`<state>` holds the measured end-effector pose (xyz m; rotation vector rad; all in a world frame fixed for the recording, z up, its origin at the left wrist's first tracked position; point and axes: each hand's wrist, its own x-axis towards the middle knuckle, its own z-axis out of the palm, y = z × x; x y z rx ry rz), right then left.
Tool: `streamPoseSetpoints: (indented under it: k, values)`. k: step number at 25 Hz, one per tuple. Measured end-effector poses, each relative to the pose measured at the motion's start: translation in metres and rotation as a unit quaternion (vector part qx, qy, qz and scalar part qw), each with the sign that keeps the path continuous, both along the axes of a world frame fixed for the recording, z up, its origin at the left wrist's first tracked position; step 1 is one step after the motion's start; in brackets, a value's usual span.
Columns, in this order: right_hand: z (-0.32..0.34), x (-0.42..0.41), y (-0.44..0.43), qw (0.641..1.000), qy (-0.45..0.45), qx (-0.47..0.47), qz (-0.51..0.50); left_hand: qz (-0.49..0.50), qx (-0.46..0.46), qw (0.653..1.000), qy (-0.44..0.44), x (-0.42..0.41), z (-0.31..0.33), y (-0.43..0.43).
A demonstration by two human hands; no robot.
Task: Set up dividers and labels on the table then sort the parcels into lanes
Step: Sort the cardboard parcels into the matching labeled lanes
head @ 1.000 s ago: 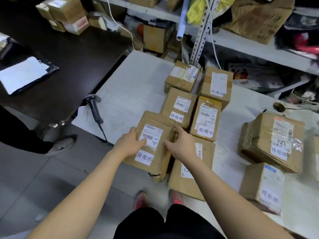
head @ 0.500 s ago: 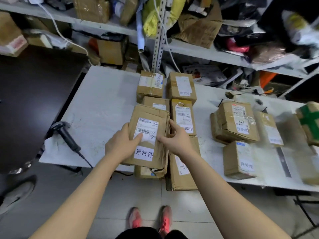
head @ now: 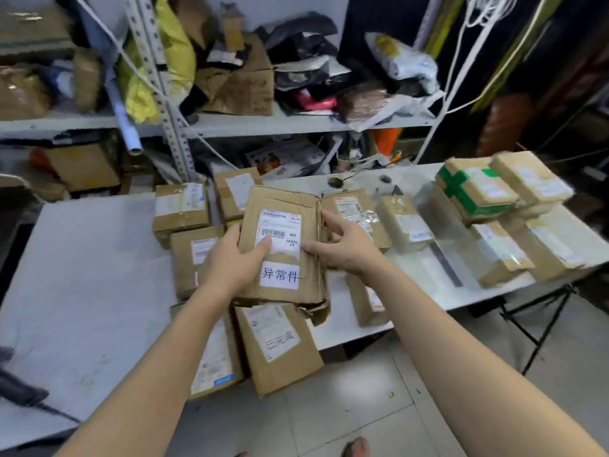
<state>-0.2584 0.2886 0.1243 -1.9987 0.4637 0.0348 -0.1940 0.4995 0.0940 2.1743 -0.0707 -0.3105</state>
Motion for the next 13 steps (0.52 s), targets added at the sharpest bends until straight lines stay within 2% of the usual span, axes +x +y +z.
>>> streamPoseSetpoints:
  k: [4, 13]
  values:
    - [0.008, -0.026, -0.085, 0.998, -0.025, -0.009, -0.050, -0.045, -0.020, 0.999, 0.005, -0.016, 0.009, -0.087]
    - [0.041, -0.104, -0.306, 0.996, -0.041, -0.013, -0.083, -0.087, -0.017, 0.994, -0.063, -0.075, 0.034, -0.318]
